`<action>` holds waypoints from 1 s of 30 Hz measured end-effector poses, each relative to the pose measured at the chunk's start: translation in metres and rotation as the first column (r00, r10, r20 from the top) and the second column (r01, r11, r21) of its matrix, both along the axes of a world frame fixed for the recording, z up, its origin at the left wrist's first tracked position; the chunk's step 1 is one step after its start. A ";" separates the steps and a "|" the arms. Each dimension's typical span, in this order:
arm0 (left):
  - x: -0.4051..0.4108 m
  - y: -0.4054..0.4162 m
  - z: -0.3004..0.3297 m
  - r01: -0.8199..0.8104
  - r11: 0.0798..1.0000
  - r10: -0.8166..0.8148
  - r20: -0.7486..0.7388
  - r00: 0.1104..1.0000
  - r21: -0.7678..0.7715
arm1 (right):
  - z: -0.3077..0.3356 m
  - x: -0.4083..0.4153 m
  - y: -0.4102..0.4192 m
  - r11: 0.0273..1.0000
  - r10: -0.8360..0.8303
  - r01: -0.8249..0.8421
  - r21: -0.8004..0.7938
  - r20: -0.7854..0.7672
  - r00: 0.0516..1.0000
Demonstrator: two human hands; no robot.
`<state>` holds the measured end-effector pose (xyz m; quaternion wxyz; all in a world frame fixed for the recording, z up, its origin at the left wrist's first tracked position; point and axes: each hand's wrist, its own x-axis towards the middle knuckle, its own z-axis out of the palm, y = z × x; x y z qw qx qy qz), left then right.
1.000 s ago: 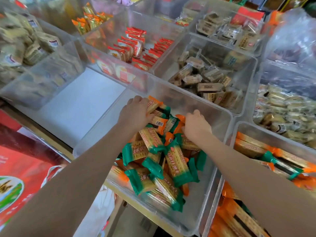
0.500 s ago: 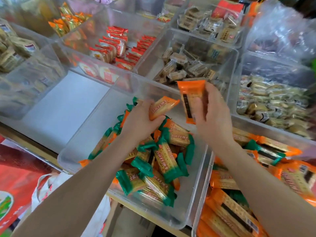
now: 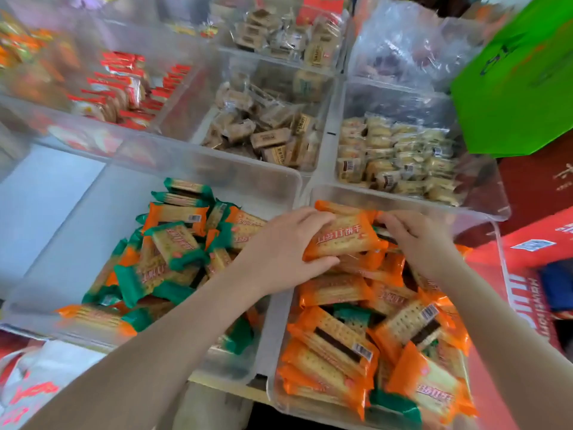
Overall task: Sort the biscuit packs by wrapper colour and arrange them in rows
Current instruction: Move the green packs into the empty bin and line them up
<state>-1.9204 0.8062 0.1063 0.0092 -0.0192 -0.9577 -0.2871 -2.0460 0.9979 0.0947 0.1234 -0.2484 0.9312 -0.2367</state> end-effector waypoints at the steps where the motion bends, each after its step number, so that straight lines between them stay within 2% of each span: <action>1: -0.004 0.005 -0.003 0.015 0.998 -0.015 -0.010 1.000 -0.061 | -0.005 -0.004 0.006 1.000 -0.019 0.018 0.019 0.027 0.999; 4: -0.014 0.015 -0.013 0.040 0.971 -0.045 -0.017 0.999 -0.234 | -0.023 -0.014 0.023 0.991 0.033 -0.038 0.131 0.041 0.999; 7: -0.016 0.024 -0.018 0.000 0.961 0.003 0.010 1.000 -0.275 | -0.033 -0.017 0.032 0.980 0.065 -0.070 0.187 0.032 0.997; 8: -0.014 0.027 -0.017 -0.007 0.955 -0.005 -0.038 0.999 -0.296 | -0.035 -0.017 0.035 0.971 0.074 -0.080 0.225 0.038 0.997; 10: -0.011 0.033 -0.020 0.003 0.956 -0.073 -0.224 0.972 -0.295 | -0.037 -0.016 0.039 0.965 0.090 -0.097 0.245 0.039 0.995; 11: -0.009 0.036 -0.024 0.043 0.959 -0.132 -0.304 0.944 -0.282 | -0.036 -0.014 0.042 0.971 0.100 -0.103 0.215 0.022 0.995; 13: -0.004 0.044 -0.025 0.209 0.942 -0.292 -0.332 0.897 -0.264 | -0.028 -0.007 0.046 0.990 0.071 -0.066 0.127 -0.039 0.997; 17: 0.000 0.059 -0.029 0.461 0.849 -0.508 -0.161 0.846 -0.256 | -0.005 0.007 0.058 0.992 -0.029 0.019 -0.125 -0.078 0.997; 20: -0.001 0.069 -0.038 0.567 0.783 -0.599 -0.063 0.798 -0.256 | 0.000 0.016 0.065 0.980 -0.006 -0.020 -0.199 -0.131 0.991; 24: -0.005 0.077 -0.040 0.599 0.742 -0.592 0.125 0.796 -0.302 | 0.004 0.019 0.070 0.976 0.042 -0.075 -0.207 -0.156 0.987; 26: -0.011 0.083 -0.032 0.617 0.716 -0.556 0.267 0.787 -0.327 | 0.006 0.019 0.071 0.976 0.059 -0.086 -0.201 -0.138 0.989; 28: -0.016 0.088 -0.029 0.667 0.622 -0.511 0.432 0.743 -0.411 | 0.008 0.018 0.072 0.975 0.073 -0.093 -0.200 -0.105 0.992; 30: -0.018 0.092 -0.024 0.713 0.493 -0.477 0.530 0.701 -0.499 | 0.011 0.019 0.071 0.972 0.100 -0.114 -0.204 -0.077 0.992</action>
